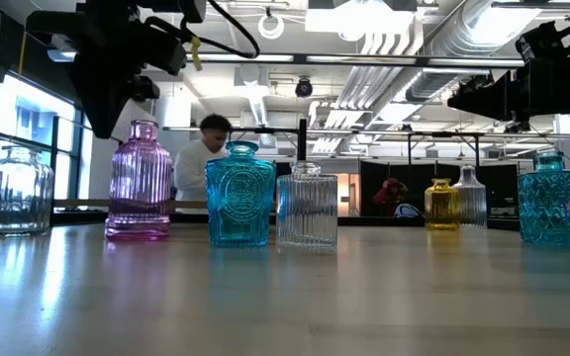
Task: Sort vases onto shelf
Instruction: Put the middle left purple flower vase on the shelf
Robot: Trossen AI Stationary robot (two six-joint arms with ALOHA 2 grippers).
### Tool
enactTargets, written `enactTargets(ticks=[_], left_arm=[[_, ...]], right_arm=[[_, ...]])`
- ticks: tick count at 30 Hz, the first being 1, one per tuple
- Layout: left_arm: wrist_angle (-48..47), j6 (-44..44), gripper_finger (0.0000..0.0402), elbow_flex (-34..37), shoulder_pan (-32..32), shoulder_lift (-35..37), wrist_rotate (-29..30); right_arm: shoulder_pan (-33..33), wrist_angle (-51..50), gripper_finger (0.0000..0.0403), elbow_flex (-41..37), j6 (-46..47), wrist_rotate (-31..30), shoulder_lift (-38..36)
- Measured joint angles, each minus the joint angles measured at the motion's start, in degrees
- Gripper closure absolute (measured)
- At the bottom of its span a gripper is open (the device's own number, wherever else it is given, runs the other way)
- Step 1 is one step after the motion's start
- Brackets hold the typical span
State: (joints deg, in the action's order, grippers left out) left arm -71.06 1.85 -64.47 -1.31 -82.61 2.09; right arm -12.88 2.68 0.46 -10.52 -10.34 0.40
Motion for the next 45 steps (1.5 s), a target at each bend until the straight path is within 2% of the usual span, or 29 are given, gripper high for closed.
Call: enactTargets(ticks=[3,10,21,26,31,45], left_arm=[[0.0,0.3,0.0395,-1.0,0.4,0.4,0.2],[1.3,5.2,0.0359,-3.7,0.3,1.1,0.2],[6.0,9.6,0.0217,-3.8,-2.6,1.1,0.4],[7.9,11.2,0.0175,-3.8,-2.9,1.1,1.3],[8.1,11.5,0.0168,-3.8,-2.7,1.1,3.6],[9.9,11.0,0.0169,-3.8,-2.3,-0.3,3.1]], right_arm=[[0.0,0.0,0.0403,0.0,0.0,0.0,0.0],[0.0,0.0,0.0403,0.0,0.0,0.0,0.0],[0.0,0.0,0.0403,0.0,0.0,0.0,0.0],[0.0,0.0,0.0403,0.0,0.0,0.0,0.0],[0.0,0.0,0.0403,0.0,0.0,0.0,0.0],[0.0,0.0,0.0403,0.0,0.0,0.0,0.0]])
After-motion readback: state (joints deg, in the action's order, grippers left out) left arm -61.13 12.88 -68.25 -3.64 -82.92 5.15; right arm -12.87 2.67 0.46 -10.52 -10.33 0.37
